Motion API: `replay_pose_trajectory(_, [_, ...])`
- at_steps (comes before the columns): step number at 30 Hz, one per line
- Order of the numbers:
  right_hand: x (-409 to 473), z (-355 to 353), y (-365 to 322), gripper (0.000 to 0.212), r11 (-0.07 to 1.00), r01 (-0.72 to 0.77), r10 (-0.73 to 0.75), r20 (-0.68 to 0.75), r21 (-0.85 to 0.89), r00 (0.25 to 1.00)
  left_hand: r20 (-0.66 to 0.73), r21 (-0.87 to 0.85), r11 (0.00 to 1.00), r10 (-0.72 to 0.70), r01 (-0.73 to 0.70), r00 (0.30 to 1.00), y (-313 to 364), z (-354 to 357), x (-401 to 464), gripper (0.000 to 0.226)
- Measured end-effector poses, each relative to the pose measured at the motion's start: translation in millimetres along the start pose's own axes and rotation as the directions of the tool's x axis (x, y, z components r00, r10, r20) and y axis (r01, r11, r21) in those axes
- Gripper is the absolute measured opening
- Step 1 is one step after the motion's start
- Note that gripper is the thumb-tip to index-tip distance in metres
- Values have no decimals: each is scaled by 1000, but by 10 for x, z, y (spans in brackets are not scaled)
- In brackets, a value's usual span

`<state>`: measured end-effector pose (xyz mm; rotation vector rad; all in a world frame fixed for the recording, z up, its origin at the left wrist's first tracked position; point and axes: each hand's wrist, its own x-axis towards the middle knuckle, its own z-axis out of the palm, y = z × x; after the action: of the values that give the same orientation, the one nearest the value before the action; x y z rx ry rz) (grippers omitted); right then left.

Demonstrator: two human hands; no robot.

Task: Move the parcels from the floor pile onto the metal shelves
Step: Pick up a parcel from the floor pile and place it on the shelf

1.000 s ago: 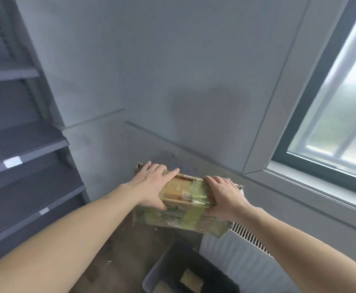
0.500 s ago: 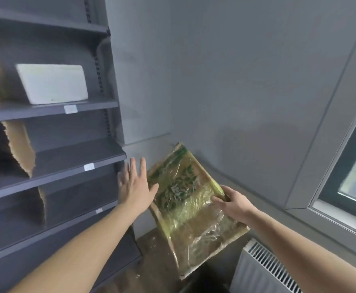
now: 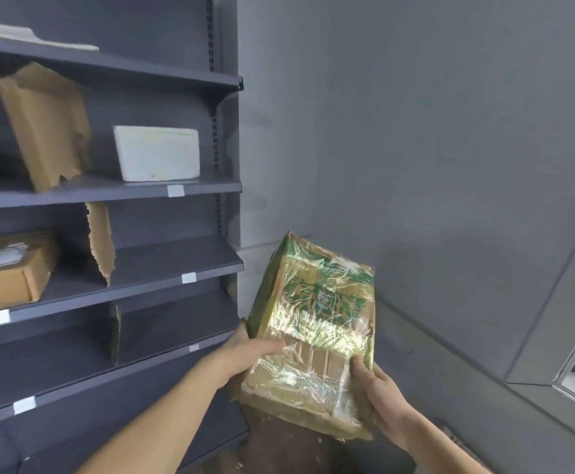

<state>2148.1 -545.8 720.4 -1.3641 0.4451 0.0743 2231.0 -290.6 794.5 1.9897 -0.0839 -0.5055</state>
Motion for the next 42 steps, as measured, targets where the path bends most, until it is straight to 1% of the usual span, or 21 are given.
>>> replay_pose_trajectory(3, [-25,161,-38,42,942,60,-79,-45,-330,996,-127,124,991,69,-53,990,23,-70,-9,121])
replay_pose_trajectory(5, [-65,317,-202,53,919,91,-118,-47,-383,992,-255,493,868,213,-63,943,44,-49,-57,117])
replay_pose_trajectory(7, [-92,437,-403,66,970,85,-93,-25,-228,995,-232,817,568,485,-102,843,33,-19,-81,113])
replay_pose_trajectory(10, [-221,635,-589,51,993,32,-47,131,113,990,3,967,188,665,-172,747,-24,-21,-85,119])
replay_pose_trajectory(13, [-255,827,-596,50,951,30,-26,-19,308,999,79,985,43,751,-168,655,-39,-49,-102,127])
replay_pose_trajectory(15, [-207,919,-576,64,951,-67,103,-106,302,989,151,985,-64,779,-163,609,-30,-76,-112,126])
replay_pose_trajectory(17, [-240,968,-573,79,961,-224,239,-85,160,967,214,977,-157,776,-147,593,10,-130,-130,124])
replay_pose_trajectory(19, [-334,949,-596,80,962,-265,264,-19,-67,964,222,974,-205,783,-97,581,53,-200,-159,121])
replay_pose_trajectory(20, [-371,923,-596,65,956,-189,182,-53,-223,982,228,971,-224,784,-79,578,65,-235,-166,120])
replay_pose_trajectory(21, [-369,878,-571,46,925,-40,0,-106,-378,994,237,968,-243,781,-68,578,66,-270,-172,119])
replay_pose_trajectory(22, [-339,823,-540,30,830,128,-252,-159,-543,955,251,962,-265,782,-60,571,55,-308,-169,117])
replay_pose_trajectory(23, [-319,778,-526,19,669,260,-500,-163,-697,850,266,956,-291,780,-49,566,33,-343,-164,116])
replay_pose_trajectory(24, [-297,747,-517,24,491,337,-681,-113,-804,724,288,945,-325,775,-36,562,7,-374,-168,114])
replay_pose_trajectory(25, [-254,713,-513,50,332,369,-771,-24,-868,637,315,930,-367,766,-21,561,-21,-400,-177,111])
replay_pose_trajectory(26, [-208,657,-516,76,199,388,-801,79,-900,594,351,910,-415,758,-8,550,-55,-419,-190,106])
replay_pose_trajectory(27, [-161,602,-525,95,85,381,-776,179,-921,605,390,886,-464,749,5,535,-102,-428,-193,100])
replay_pose_trajectory(29, [-139,536,-578,109,-73,361,-641,321,-930,698,457,836,-546,742,46,491,-220,-439,-176,86])
replay_pose_trajectory(31, [-134,520,-550,96,-96,399,-542,384,-912,748,485,825,-562,760,62,433,-345,-454,-108,67])
replay_pose_trajectory(33, [-138,548,-477,73,-22,426,-521,374,-904,767,442,857,-513,786,57,432,-418,-430,-77,71])
replay_pose_trajectory(38, [-76,631,-304,55,-16,434,-692,323,-901,645,433,888,-460,821,-17,373,-572,-399,-9,87])
replay_pose_trajectory(42, [72,573,-208,52,-74,392,-742,313,-917,593,405,913,-363,759,-184,510,-539,-449,30,125])
